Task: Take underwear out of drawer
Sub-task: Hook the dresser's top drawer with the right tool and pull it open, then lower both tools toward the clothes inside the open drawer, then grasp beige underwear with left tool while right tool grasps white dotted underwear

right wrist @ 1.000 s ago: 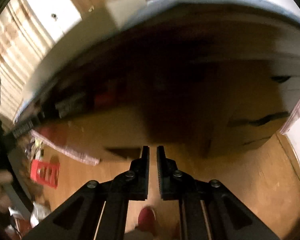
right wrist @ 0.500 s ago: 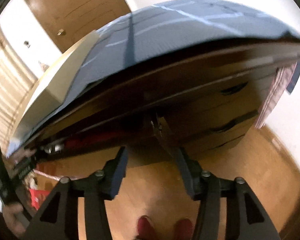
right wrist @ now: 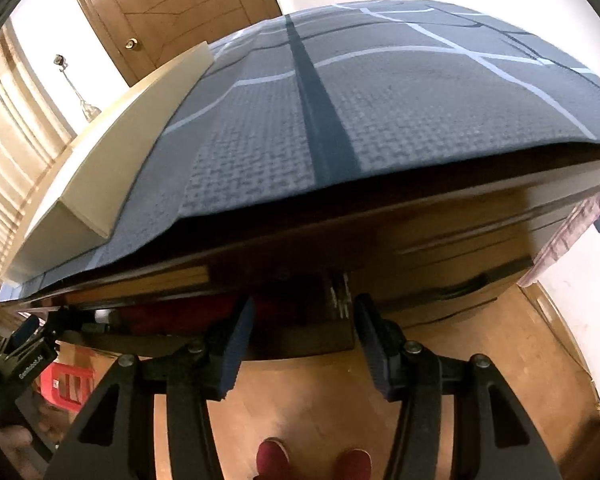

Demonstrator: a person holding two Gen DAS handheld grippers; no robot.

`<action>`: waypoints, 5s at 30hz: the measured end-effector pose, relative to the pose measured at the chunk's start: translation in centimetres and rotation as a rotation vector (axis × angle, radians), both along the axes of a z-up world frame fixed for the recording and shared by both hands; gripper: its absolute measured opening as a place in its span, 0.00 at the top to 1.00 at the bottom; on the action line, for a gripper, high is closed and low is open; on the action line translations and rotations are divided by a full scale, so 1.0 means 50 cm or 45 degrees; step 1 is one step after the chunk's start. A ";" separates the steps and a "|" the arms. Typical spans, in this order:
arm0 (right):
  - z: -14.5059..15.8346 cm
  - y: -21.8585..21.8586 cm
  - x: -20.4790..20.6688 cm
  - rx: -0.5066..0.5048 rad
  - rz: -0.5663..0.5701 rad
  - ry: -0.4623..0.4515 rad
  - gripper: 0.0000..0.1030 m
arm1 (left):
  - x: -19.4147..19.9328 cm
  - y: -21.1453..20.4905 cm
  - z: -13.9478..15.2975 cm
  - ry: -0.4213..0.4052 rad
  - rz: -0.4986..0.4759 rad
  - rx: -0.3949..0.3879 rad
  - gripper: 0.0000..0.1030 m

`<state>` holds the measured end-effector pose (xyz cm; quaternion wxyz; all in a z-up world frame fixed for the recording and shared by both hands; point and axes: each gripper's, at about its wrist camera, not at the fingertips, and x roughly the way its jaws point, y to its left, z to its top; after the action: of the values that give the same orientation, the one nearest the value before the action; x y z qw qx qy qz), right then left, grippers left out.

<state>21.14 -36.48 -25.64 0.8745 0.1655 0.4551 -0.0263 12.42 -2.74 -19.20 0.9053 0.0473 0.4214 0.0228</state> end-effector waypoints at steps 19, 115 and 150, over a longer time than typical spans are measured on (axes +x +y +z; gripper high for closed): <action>-0.055 0.005 -0.047 -0.014 -0.079 0.160 0.40 | -0.035 0.003 -0.036 0.107 -0.040 0.047 0.06; -0.086 0.013 -0.194 -0.196 0.007 0.386 0.13 | -0.087 0.052 -0.062 0.335 -0.047 -0.023 0.05; -0.031 0.332 0.054 -0.019 0.430 0.279 0.35 | 0.104 0.138 -0.055 0.359 0.156 -0.002 0.07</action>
<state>23.84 -19.87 -27.18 0.8129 0.0763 0.5687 0.0996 17.64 4.14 -21.95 0.8341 0.0234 0.5465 0.0707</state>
